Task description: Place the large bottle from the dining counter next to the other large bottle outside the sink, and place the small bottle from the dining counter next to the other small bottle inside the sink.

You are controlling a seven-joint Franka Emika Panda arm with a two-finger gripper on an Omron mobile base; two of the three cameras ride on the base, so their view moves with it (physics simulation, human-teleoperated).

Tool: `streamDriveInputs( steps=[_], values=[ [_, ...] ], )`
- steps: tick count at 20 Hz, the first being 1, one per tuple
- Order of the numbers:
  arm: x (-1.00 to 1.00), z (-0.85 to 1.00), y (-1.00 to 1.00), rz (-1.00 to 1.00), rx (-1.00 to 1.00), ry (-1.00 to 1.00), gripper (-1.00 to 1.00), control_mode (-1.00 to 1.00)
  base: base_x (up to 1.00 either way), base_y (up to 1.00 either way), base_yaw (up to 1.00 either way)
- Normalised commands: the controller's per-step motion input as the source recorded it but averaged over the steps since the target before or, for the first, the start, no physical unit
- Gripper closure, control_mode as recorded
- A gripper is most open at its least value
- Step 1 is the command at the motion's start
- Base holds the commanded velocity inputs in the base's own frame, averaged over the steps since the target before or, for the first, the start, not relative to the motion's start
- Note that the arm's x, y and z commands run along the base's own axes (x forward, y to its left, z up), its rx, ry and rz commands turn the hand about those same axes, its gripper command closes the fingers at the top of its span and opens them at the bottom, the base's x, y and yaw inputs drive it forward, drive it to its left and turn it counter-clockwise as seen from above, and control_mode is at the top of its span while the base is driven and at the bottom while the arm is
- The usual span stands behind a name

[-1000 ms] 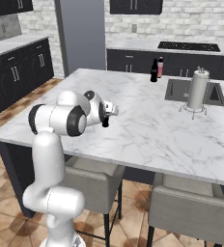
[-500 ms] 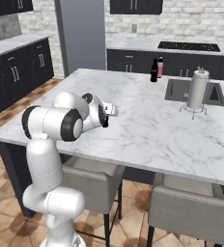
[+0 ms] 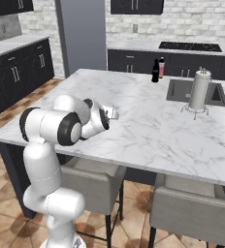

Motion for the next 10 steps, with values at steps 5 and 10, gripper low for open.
streamDriveInputs(
  steps=[5,10],
  values=[
    [0.0,0.0,0.0,0.0,0.0,0.0,1.0,1.0,-0.1,0.81,0.0],
    [0.0,0.0,0.0,0.0,0.0,0.0,1.0,1.0,-0.01,1.0,0.0]
  ],
)
